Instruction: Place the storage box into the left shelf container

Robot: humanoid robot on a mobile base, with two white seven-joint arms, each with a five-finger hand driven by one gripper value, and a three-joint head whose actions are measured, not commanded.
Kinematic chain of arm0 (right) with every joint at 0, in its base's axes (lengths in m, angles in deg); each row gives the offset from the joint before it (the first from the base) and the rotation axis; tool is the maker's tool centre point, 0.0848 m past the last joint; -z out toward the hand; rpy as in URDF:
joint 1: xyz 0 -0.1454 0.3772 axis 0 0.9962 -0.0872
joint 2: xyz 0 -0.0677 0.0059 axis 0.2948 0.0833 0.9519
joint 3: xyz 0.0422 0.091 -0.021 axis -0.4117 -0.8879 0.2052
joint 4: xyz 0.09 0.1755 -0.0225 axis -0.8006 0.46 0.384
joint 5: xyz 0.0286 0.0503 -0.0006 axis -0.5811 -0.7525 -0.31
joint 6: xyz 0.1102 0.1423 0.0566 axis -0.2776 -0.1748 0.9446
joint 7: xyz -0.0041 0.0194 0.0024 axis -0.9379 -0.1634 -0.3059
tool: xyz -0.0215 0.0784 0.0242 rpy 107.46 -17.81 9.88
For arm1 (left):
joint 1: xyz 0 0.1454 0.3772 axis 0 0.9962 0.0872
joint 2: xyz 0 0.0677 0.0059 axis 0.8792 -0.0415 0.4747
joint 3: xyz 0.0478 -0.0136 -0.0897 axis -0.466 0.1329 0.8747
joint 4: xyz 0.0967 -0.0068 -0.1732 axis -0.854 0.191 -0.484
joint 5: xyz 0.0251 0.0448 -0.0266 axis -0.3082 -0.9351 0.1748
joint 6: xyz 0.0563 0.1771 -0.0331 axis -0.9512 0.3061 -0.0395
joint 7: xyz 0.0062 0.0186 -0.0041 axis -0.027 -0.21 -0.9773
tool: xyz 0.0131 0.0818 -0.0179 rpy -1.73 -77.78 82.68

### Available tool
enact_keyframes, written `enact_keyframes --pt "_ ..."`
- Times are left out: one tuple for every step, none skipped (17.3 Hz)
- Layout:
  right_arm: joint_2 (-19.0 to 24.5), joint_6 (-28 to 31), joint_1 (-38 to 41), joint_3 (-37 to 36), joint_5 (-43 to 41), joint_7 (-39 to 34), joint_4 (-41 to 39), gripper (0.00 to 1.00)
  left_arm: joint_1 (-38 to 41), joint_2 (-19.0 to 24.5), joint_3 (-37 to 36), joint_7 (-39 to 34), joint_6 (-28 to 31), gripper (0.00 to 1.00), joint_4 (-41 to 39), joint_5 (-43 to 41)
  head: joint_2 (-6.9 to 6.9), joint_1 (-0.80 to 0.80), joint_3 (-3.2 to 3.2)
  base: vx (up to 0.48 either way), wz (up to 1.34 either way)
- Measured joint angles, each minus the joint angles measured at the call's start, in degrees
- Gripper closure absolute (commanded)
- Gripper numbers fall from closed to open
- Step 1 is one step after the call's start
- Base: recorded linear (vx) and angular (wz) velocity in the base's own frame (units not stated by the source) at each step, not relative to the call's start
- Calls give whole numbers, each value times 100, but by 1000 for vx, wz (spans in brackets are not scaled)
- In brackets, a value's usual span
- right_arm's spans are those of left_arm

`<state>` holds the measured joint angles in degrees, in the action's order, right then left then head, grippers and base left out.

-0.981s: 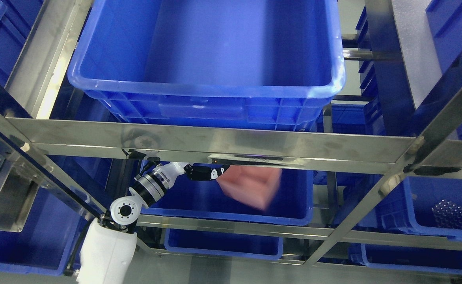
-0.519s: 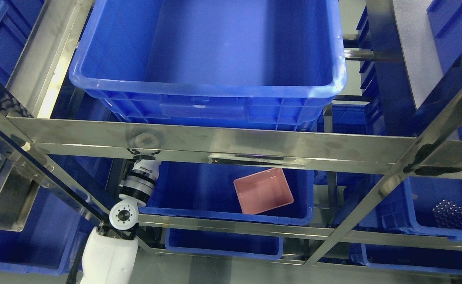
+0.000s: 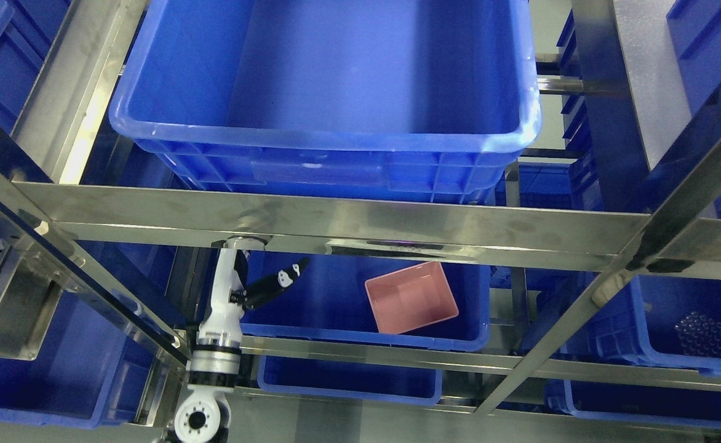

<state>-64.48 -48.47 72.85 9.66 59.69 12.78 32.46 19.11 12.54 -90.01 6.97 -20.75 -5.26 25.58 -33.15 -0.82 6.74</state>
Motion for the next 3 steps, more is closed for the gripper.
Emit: enact_keyframes --pt "0 0 0 0 0 0 0 0 102 -5 -6 0 -19 0 -56 27 0 0 0 0 0" --pt "0 0 0 0 0 0 0 0 187 -9 -11 -1 -24 0 -114 50 0 0 0 0 0" --pt "0 0 0 0 0 0 0 0 250 -12 -15 -1 -36 0 -154 67 0 0 0 0 0"
